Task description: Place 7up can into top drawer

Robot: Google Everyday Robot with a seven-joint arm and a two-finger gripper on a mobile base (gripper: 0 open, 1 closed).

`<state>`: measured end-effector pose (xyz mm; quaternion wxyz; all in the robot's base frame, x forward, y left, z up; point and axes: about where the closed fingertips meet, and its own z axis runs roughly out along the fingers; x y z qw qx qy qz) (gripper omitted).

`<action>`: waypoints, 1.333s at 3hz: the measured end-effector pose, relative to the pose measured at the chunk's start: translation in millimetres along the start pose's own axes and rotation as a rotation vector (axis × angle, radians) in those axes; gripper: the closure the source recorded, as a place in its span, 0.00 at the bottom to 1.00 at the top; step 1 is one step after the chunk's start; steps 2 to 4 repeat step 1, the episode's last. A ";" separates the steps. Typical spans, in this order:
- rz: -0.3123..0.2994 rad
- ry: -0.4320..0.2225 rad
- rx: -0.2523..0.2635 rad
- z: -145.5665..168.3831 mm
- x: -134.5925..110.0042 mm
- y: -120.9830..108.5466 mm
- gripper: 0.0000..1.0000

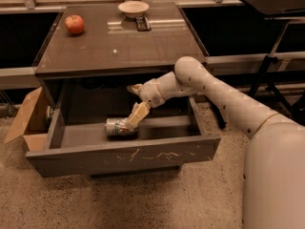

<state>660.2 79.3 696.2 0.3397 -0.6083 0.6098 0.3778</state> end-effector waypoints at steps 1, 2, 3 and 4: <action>-0.020 -0.029 0.084 -33.3 -17.7 21.6 0.00; -0.020 -0.029 0.084 -33.3 -17.7 21.6 0.00; -0.020 -0.029 0.084 -33.3 -17.7 21.6 0.00; -0.020 -0.029 0.084 -33.3 -17.7 21.6 0.00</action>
Offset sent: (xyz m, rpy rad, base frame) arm 0.0000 0.0000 0.0000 0.0000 0.0000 0.0000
